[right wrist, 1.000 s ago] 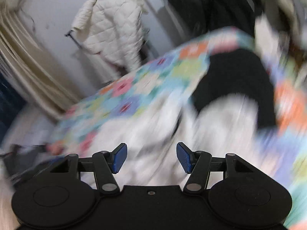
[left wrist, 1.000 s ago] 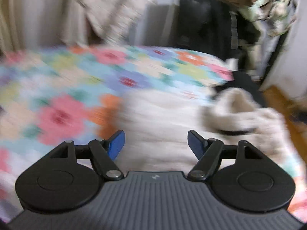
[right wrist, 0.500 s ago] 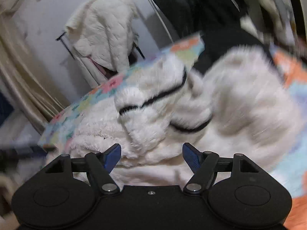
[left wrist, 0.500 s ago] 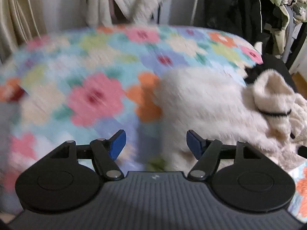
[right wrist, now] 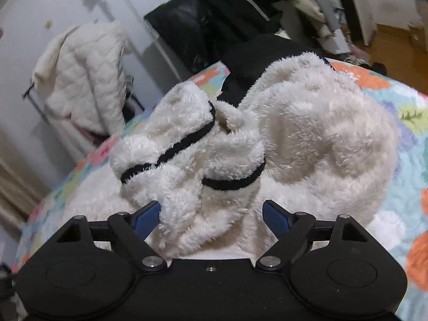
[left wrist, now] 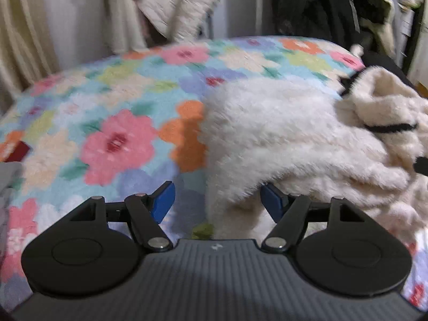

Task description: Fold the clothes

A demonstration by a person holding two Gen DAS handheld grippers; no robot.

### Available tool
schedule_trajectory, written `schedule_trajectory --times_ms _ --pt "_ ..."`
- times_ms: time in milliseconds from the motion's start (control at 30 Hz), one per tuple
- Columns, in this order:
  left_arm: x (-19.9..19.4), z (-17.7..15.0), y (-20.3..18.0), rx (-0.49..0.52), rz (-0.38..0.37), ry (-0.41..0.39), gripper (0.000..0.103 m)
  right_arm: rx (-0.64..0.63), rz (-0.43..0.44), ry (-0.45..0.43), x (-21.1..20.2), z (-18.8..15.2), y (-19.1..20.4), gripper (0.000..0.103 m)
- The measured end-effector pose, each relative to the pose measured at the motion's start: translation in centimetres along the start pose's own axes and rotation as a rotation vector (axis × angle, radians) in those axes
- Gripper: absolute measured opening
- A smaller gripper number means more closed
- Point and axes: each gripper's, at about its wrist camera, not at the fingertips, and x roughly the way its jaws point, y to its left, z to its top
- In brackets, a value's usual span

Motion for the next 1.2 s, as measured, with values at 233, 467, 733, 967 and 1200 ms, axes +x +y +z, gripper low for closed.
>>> schedule_trajectory --times_ms 233,467,733,967,1200 --pt "0.5 0.4 0.0 -0.027 0.012 -0.031 0.07 -0.004 -0.014 0.006 3.4 0.8 0.8 0.092" --pt "0.8 0.5 0.0 -0.006 -0.012 -0.044 0.07 -0.198 0.158 -0.079 2.7 3.6 2.0 0.027" --pt "-2.1 3.0 0.3 -0.029 -0.106 -0.115 0.077 -0.209 0.206 -0.254 -8.2 7.5 0.9 0.017" --pt "-3.1 4.5 -2.2 0.013 -0.233 -0.137 0.076 0.322 0.113 0.072 -1.7 3.9 -11.5 0.024" --pt "1.4 4.7 -4.5 -0.004 -0.377 0.038 0.079 0.274 0.077 0.061 -3.8 4.7 -9.8 0.031"
